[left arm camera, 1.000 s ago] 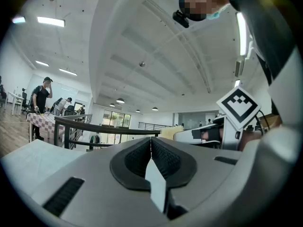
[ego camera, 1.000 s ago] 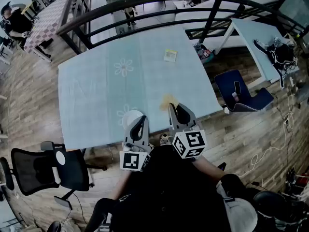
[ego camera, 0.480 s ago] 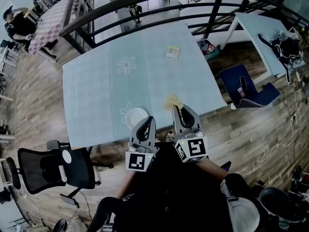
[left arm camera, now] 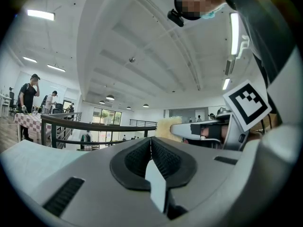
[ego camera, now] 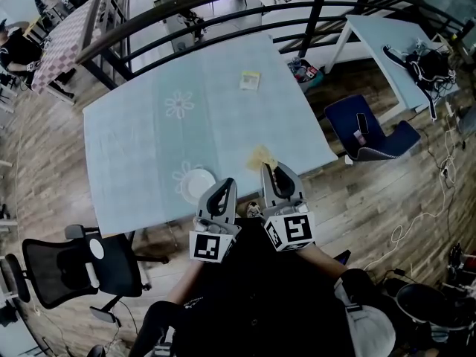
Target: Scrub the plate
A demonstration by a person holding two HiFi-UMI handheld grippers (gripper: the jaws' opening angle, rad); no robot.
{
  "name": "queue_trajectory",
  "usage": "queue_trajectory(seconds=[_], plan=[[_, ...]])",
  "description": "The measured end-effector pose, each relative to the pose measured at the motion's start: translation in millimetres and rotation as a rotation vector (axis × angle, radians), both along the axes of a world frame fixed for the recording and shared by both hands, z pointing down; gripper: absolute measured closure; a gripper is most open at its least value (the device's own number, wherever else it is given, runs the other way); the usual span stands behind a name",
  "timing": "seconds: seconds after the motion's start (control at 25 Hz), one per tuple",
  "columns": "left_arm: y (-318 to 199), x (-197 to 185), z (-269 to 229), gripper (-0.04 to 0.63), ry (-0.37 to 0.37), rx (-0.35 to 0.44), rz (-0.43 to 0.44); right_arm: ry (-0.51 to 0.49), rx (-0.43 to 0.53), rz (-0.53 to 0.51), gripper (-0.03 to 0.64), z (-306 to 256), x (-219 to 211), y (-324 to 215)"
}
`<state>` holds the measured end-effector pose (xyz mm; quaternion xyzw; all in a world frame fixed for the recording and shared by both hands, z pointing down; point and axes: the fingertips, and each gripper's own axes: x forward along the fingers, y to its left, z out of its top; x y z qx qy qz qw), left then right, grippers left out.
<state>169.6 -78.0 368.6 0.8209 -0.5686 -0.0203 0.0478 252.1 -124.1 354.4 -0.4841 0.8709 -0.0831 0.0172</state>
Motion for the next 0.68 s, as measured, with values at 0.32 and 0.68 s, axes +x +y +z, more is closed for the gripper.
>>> queue_trajectory(seconds=[0.32, 0.68], plan=[[3, 0, 5, 0.581, 0.027, -0.016, -0.023, 0.017, -0.033, -0.017, 0.568, 11, 0, 2], [4, 6, 11, 0.581, 0.027, -0.038, 0.01, 0.035, -0.068, -0.021, 0.568, 20, 0, 7]])
